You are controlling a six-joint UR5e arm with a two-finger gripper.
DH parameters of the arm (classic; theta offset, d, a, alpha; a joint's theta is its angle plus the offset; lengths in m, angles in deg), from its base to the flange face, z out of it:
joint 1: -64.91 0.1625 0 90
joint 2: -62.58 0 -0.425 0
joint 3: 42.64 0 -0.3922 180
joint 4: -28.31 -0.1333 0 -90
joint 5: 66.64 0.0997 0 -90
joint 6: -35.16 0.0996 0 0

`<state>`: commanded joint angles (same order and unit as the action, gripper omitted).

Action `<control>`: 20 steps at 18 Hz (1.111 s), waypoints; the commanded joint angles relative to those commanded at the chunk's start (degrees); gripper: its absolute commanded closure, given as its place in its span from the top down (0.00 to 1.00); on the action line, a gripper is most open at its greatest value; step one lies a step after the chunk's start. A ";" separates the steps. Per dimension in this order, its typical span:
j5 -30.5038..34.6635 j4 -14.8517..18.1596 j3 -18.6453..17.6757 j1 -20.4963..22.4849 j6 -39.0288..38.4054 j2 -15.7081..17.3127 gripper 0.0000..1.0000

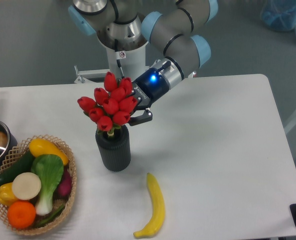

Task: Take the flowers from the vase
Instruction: 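Lift the gripped tulips upward out of the black vase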

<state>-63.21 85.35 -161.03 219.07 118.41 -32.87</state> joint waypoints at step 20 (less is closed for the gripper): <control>-5.37 0.18 1.67 3.43 -9.33 3.34 0.41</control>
<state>-68.57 85.53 -159.36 222.50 109.08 -29.53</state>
